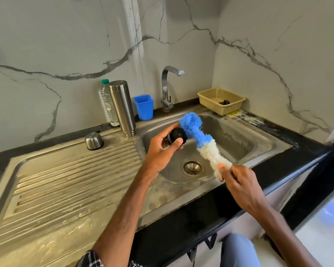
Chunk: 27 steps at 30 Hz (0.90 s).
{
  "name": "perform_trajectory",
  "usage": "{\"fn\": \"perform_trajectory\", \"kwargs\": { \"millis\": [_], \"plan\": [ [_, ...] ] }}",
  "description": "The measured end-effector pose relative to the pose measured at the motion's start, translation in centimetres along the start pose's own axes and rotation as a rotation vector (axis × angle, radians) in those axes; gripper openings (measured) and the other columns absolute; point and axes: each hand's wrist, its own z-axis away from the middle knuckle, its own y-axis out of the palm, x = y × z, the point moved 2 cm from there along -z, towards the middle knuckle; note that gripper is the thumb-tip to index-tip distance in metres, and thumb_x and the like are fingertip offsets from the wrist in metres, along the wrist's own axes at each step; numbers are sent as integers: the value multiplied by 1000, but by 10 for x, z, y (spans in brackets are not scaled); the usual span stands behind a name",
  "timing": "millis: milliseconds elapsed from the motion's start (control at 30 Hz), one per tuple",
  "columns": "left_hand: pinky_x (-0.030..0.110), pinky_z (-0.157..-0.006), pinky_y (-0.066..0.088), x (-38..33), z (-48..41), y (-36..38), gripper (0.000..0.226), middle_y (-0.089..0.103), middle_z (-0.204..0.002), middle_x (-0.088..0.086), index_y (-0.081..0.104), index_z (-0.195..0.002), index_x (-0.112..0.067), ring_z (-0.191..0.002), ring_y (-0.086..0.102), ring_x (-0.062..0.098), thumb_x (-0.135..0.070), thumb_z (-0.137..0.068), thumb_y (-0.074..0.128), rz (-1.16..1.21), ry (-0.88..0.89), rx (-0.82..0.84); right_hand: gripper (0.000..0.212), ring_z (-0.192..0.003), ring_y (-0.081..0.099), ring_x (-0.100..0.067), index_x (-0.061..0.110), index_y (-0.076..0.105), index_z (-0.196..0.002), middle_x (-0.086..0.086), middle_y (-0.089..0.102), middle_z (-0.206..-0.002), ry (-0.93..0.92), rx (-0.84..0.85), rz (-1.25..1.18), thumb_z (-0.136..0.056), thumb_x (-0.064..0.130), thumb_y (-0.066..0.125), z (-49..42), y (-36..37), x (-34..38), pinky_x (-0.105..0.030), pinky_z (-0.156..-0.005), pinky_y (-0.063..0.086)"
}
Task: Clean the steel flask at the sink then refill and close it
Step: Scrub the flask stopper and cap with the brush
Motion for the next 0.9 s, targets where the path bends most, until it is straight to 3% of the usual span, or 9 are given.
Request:
{"fn": "perform_trajectory", "kwargs": {
  "millis": [133, 333, 633, 767, 900],
  "plan": [
    [48, -101, 55, 5, -7, -11, 53, 68, -128, -4, 62, -135, -29, -124, 63, 18, -20, -86, 80, -131, 7, -55, 45, -40, 37, -9, 13, 57, -59, 9, 46, -46, -48, 37, -1, -100, 30, 55, 2, 0, 5, -24, -42, 30],
    [39, -110, 49, 2, -4, -10, 63, 66, -128, -11, 55, -144, -20, -122, 61, 6, -15, -86, 81, -242, 41, -58, 46, -41, 37, -7, 7, 62, -63, 9, 47, -46, -45, 24, 33, -100, 33, 54, -3, -2, 8, -24, -43, 31],
    [41, -111, 48, 2, -5, -10, 63, 66, -134, -4, 57, -143, -19, -127, 60, 8, -8, -85, 81, -287, 125, -4, 45, -40, 41, -7, 9, 62, -63, 15, 54, -47, 14, 16, 31, -102, 28, 53, -9, -8, 9, -22, -42, 32],
    [42, -111, 48, 3, -6, -11, 65, 68, -131, -3, 58, -141, -14, -124, 61, 8, -9, -82, 84, -200, 66, -25, 43, -42, 39, -8, 18, 61, -60, 8, 48, -48, -84, 47, -11, -100, 30, 54, -3, -10, 10, -22, -44, 31],
    [48, -113, 46, 4, -5, -10, 64, 68, -133, -1, 58, -141, -14, -128, 61, 14, -8, -82, 83, -196, 74, 23, 49, -43, 37, -7, 5, 64, -63, 8, 46, -47, -12, 15, -7, -99, 36, 53, -9, -9, 7, -29, -45, 32]
  ]
}}
